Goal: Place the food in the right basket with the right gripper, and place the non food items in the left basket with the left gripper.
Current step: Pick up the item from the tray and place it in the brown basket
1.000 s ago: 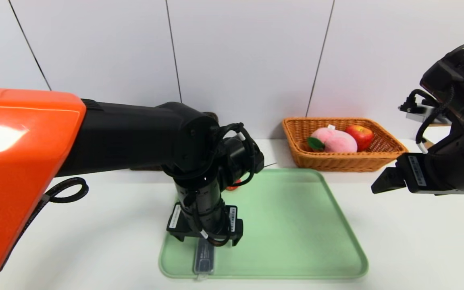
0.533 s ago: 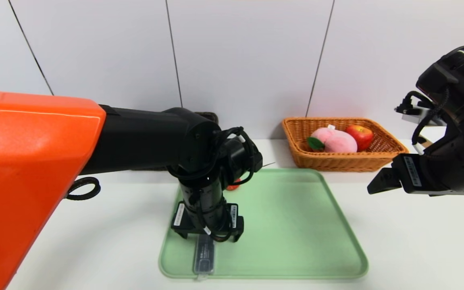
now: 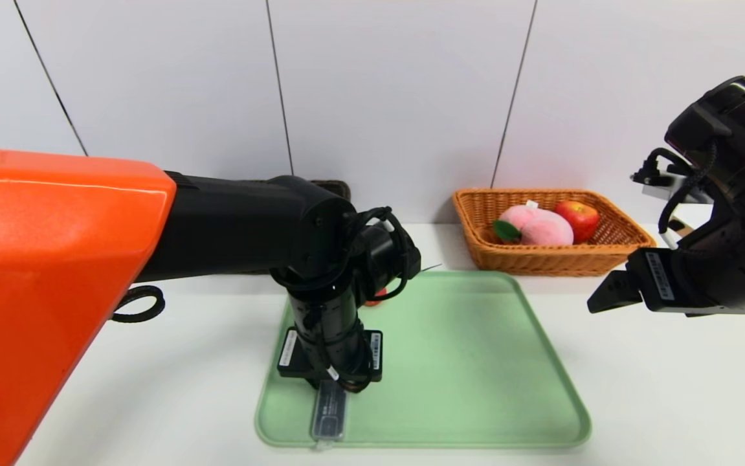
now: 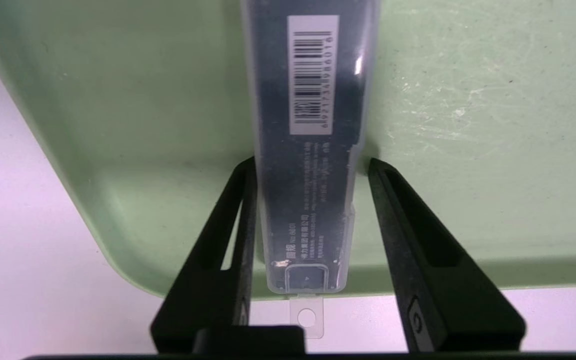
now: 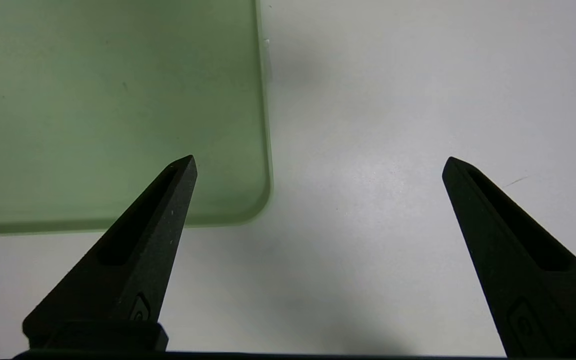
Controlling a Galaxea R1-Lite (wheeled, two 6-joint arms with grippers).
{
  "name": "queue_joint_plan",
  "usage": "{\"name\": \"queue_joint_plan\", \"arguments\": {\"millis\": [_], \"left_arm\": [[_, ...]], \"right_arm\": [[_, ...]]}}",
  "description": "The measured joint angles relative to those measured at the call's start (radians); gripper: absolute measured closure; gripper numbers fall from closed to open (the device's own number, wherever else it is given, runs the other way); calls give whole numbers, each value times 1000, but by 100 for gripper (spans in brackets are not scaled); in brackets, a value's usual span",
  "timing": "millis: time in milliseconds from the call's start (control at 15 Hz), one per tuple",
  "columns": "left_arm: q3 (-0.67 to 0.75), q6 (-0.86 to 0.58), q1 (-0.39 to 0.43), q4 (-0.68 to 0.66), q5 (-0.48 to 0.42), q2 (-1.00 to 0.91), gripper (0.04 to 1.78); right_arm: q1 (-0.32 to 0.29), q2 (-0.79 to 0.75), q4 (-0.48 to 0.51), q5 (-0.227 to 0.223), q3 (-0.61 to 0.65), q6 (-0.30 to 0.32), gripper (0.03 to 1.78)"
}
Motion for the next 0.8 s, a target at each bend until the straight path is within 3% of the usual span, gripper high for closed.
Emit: {"name": "queue_joint_plan", "arguments": {"millis": [67, 400, 800], "left_arm": [[0, 0, 0, 0, 0, 1, 126], [-3, 17, -2, -9, -20, -3, 126], [-108, 99, -5, -72, -279, -79, 126]], "right_arm": [[1, 0, 0, 2, 0, -1, 11], [10, -3, -2, 16, 0, -3, 11], [10, -8, -1, 25, 0, -1, 11]]}}
